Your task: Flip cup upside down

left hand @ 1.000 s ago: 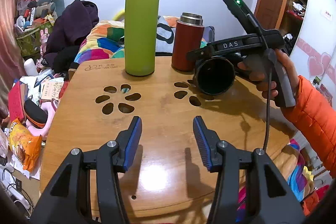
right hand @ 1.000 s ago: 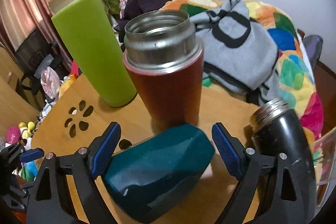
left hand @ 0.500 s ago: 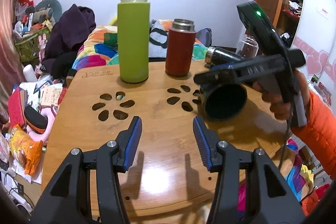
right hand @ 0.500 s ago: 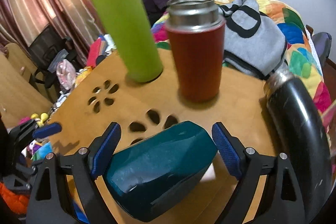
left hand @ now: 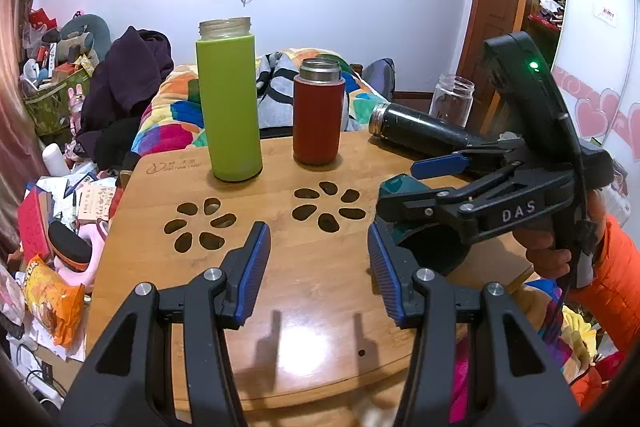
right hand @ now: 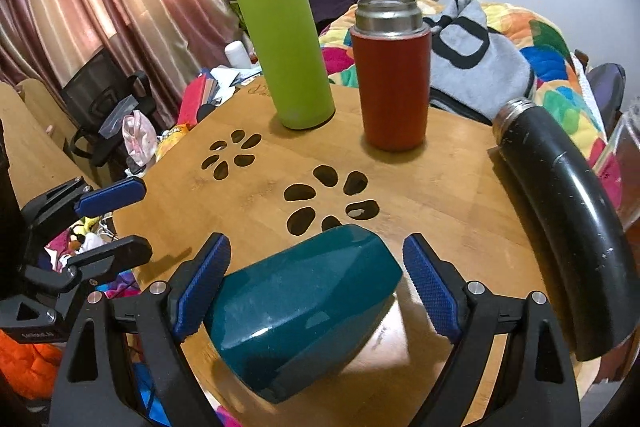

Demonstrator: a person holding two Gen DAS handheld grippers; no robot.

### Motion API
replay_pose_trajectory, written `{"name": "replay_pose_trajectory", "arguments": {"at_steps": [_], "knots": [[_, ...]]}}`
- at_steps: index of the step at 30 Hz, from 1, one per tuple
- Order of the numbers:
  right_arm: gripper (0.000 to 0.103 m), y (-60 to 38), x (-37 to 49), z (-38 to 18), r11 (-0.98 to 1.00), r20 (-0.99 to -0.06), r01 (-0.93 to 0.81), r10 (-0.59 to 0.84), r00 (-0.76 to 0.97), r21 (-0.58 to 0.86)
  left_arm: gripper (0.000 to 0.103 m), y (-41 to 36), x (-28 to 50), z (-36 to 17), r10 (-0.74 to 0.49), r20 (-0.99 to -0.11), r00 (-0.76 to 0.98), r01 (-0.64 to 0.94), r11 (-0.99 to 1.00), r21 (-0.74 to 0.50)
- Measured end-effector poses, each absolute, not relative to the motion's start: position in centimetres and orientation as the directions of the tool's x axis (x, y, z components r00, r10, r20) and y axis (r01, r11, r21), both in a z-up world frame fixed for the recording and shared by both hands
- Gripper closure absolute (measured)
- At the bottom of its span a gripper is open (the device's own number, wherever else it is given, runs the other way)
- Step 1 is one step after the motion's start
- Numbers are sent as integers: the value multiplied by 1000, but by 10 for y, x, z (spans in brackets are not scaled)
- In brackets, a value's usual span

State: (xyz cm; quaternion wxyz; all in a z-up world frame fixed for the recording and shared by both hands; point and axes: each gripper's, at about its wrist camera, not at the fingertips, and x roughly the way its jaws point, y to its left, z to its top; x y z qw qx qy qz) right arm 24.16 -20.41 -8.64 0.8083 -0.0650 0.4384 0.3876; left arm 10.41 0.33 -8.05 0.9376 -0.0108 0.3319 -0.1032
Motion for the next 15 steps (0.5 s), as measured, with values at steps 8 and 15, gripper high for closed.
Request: {"name": "replay_pose_trajectory", "arguments": {"at_steps": [8,15], "knots": [[17,-244,230,-71,742,-726,-648,539,427,170,48,-20,133,-61,-280,-667,691,296,951,-92],[17,-284,220,-74,811,-735,-580,436,519,71,45,-76,179,-66,-358,-789,500,438,890,-126]]}}
